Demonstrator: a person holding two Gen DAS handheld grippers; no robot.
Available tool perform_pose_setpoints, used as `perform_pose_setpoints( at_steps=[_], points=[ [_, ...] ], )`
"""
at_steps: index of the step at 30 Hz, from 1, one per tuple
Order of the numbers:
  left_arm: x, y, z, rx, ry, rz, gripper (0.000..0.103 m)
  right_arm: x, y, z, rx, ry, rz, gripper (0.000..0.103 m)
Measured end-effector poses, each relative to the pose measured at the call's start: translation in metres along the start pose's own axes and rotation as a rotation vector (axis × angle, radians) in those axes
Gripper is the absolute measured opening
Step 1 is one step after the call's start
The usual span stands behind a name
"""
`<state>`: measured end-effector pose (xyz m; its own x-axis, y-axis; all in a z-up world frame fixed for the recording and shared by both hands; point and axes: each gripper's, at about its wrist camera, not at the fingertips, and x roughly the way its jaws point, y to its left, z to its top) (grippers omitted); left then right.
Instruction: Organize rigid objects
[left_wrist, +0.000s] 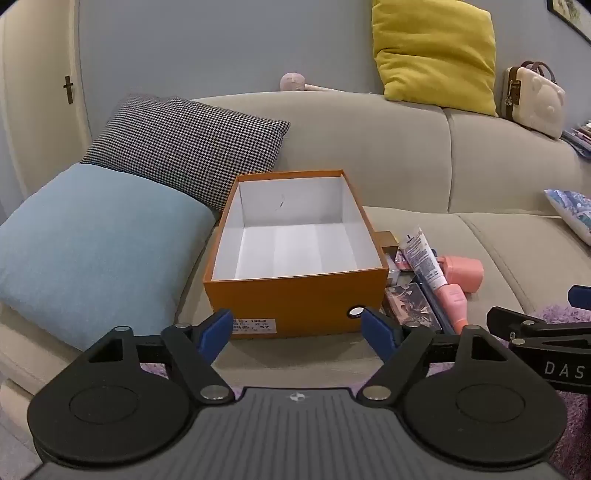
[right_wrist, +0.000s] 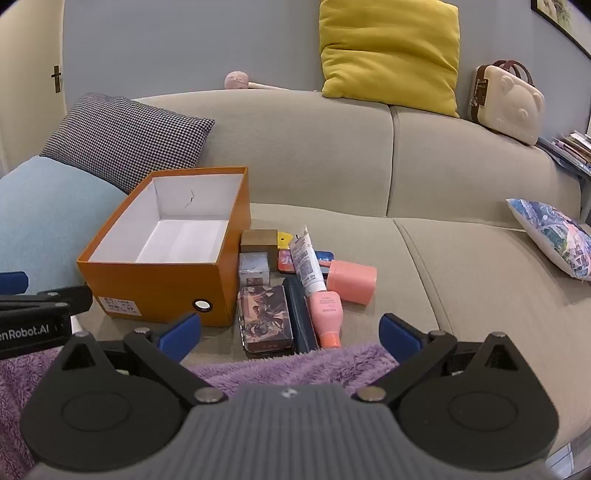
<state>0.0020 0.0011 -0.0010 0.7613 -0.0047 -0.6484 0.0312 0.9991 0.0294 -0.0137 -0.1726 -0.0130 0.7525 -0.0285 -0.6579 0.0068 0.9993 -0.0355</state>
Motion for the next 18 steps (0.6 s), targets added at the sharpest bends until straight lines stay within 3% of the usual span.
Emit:
perform_pose_setpoints(
  at_steps=[6,18],
  points=[
    [-0.0129,-0.0027,-0.0001,0.014,-0.039,-0.016,0.086,0.0005,0.0006,-0.0002,-0.004,0.001,0.003,0.102],
    [-0.007,-0.0041,-0.0017,-0.009,-0.023,-0.036,0.086,0.0,0.0011,-0.0006,-0.002,0.0,0.002,0.102]
  ],
)
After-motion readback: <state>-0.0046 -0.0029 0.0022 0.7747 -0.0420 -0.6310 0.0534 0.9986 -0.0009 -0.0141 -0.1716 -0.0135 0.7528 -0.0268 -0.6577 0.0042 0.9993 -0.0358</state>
